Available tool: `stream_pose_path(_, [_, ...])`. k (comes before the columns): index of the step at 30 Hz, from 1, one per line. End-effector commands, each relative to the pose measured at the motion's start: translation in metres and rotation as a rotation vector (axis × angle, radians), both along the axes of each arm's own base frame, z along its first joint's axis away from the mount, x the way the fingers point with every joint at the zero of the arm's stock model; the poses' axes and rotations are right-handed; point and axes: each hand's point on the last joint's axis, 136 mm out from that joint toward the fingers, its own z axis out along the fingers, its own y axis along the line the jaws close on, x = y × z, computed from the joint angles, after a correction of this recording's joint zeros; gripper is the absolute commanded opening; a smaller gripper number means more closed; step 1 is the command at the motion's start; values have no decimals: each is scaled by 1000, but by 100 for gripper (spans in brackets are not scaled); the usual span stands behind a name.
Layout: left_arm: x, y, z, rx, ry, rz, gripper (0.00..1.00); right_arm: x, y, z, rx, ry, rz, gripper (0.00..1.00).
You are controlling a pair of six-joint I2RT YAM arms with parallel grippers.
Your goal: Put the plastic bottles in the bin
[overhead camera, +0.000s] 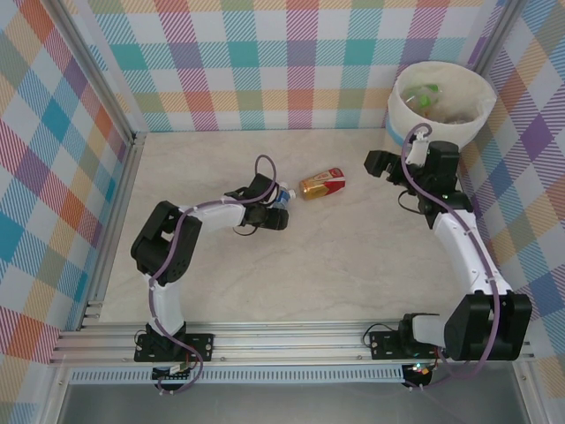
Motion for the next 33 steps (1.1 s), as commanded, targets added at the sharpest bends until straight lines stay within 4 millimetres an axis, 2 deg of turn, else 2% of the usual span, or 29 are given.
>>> stream_pose_path(1, [-11, 6, 4, -2, -8, 13, 62, -14, 19, -4, 24, -2, 64, 100])
stream_pose_path(7, [-18, 3, 20, -82, -65, 5, 50, -18, 43, -27, 65, 23, 96, 100])
stream_pose_path(11, [-24, 1, 30, -127, -82, -8, 44, -13, 58, -33, 104, 32, 94, 100])
stream_pose_path(18, [-31, -10, 73, -269, -176, -39, 37, -7, 88, -44, 257, 97, 101, 100])
stream_pose_path(21, [-35, -22, 94, -356, -202, -94, 36, -4, 110, -44, 344, 130, 160, 100])
stream_pose_path(24, [-41, -39, 118, -457, -218, -166, 35, -2, 133, -37, 401, 142, 228, 100])
stream_pose_path(29, [-52, -61, 149, -568, -234, -270, 35, -4, 168, -25, 387, 132, 330, 100])
stream_pose_path(33, [-63, -76, 162, -600, -264, -354, 35, 5, 174, -28, 364, 130, 296, 100])
